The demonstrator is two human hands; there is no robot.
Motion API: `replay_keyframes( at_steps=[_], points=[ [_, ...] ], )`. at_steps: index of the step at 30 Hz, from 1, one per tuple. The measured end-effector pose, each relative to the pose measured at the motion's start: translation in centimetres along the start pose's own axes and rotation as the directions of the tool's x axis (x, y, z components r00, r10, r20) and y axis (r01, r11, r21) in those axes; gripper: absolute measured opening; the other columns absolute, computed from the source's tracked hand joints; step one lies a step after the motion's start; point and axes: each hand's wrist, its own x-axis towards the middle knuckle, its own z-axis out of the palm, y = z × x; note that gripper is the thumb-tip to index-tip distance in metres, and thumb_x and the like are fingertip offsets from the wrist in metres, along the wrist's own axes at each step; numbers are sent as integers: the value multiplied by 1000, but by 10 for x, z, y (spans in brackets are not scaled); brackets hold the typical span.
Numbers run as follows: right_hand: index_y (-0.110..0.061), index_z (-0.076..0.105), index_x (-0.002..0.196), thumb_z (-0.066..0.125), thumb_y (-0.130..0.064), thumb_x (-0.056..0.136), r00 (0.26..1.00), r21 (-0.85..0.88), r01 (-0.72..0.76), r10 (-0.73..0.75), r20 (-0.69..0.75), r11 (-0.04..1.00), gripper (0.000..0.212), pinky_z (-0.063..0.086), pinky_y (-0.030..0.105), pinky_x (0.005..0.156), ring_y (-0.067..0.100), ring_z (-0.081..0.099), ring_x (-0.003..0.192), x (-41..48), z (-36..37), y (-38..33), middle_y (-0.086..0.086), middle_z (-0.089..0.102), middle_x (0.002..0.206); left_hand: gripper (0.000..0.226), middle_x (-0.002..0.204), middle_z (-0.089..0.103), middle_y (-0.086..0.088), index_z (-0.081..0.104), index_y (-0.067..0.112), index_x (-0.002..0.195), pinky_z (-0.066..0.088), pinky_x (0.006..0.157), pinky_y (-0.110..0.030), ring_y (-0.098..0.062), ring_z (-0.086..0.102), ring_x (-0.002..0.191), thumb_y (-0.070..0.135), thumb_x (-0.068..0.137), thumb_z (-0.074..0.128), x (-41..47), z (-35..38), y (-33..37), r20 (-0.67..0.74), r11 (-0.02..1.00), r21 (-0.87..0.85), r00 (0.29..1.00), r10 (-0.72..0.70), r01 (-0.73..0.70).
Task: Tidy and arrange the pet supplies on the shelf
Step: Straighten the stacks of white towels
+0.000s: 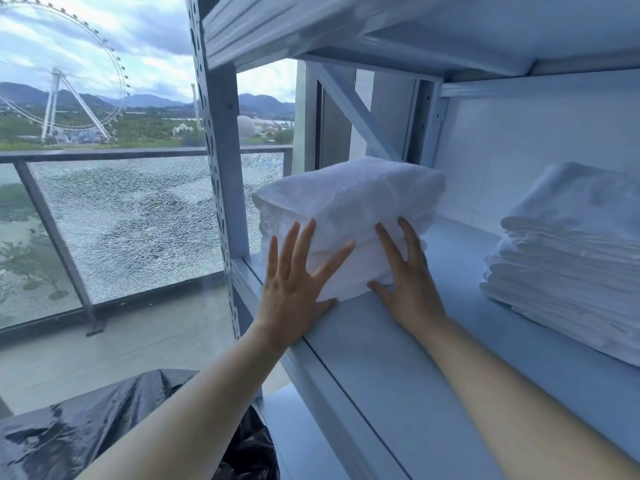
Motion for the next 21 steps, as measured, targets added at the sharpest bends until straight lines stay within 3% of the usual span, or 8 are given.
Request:
replay_keyframes(
  at_steps=[4, 8, 11, 13, 16, 21],
  points=[
    [-38, 9, 145, 73, -17, 77, 1000, 14, -7, 7, 7, 1000, 96, 42, 43, 97, 30, 19, 139, 0, 0, -1, 3, -2, 157, 106, 150, 12, -14, 30, 29, 144, 15, 110, -55, -33, 13, 140, 43, 54, 85, 5, 0, 1, 67, 998, -37, 997, 46, -44],
    [-39, 9, 144, 72, -16, 78, 1000, 22, -18, 18, 19, 1000, 94, 44, 45, 96, 30, 19, 138, -1, 0, -1, 3, -2, 157, 97, 148, 14, -14, 38, 23, 141, 35, 105, -55, -38, 25, 138, 37, 58, 86, 6, -1, 2, 105, 994, -106, 994, 21, -10],
    [-37, 13, 145, 71, -18, 79, 1000, 25, -3, 2, 25, 1000, 90, 45, 44, 94, 32, 21, 138, -2, 0, -3, 3, -2, 157, 93, 149, 20, -19, 41, 22, 140, 39, 102, -55, -41, 28, 136, 31, 59, 86, 6, 0, 1, 127, 993, -114, 992, -27, 41],
    [-37, 13, 145, 71, -19, 79, 999, 29, 4, -5, 31, 1000, 89, 43, 44, 95, 33, 22, 137, -3, -1, -4, 3, -2, 157, 91, 147, 27, -22, 43, 22, 139, 39, 101, -55, -41, 30, 135, 29, 59, 87, 6, 0, 1, 120, 992, -114, 992, -47, 61],
    [-38, 11, 144, 70, -21, 81, 999, 33, 3, -5, 45, 999, 89, 41, 45, 99, 34, 22, 138, -5, -4, -4, 3, -3, 157, 90, 146, 19, -18, 45, 21, 138, 37, 102, -56, -40, 26, 136, 29, 58, 87, 5, -1, 1, 92, 991, -123, 995, -35, 46],
    [-30, 19, 146, 72, -20, 80, 996, 39, -73, 71, 49, 997, 86, 40, 46, 102, 30, 21, 138, -4, -15, -8, 2, 0, 156, 96, 148, 28, -20, 43, 27, 138, 17, 106, -59, -35, 23, 139, 39, 54, 87, 3, -6, 5, 79, 999, 22, 997, -26, 25]
  ],
)
